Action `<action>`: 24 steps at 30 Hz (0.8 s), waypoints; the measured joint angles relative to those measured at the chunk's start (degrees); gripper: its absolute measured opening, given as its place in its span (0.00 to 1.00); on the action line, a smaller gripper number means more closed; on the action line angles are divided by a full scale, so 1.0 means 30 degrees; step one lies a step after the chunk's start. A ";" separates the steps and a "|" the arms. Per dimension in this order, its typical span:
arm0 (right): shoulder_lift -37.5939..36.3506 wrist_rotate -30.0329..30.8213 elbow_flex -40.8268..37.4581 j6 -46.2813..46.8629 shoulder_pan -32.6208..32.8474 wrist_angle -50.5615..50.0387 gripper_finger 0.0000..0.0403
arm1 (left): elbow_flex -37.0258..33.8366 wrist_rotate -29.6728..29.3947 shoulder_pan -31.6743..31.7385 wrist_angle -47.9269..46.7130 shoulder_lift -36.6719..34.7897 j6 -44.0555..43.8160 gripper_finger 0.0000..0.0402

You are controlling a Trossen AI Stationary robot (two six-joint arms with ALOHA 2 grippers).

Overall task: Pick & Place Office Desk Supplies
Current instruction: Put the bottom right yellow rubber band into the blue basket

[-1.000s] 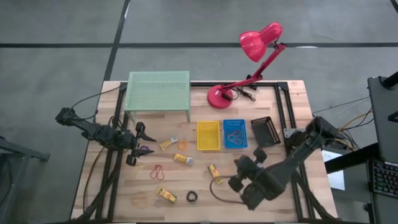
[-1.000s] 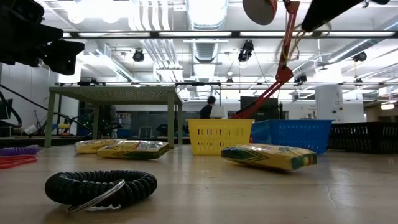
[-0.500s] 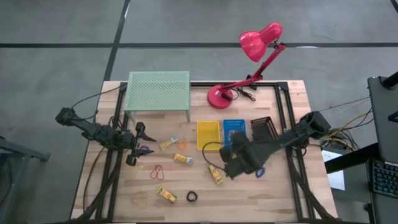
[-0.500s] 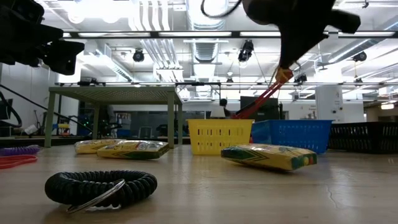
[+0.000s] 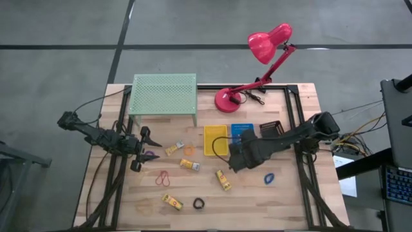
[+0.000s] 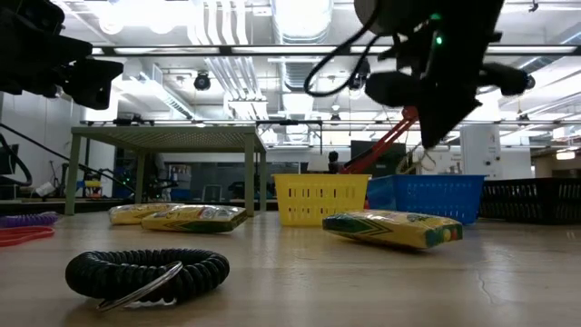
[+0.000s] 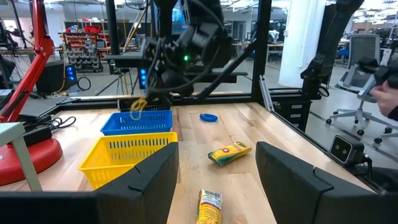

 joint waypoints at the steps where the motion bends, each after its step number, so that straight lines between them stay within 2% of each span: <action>1: 0.0000 -0.0160 -0.0384 -0.0200 -0.0019 0.0601 0.02 | 0.0000 0.0000 0.0000 0.0000 0.0000 0.0000 0.54; 13: -0.0080 -0.1974 -0.3714 -0.0413 -0.0356 0.5768 0.02 | 0.0005 0.0000 0.0007 0.0000 0.0005 0.0000 0.54; 24: -0.0153 -0.2476 -0.4360 -0.0409 -0.0772 0.6617 0.05 | 0.0000 -0.0006 0.0006 0.0000 0.0000 0.0000 0.54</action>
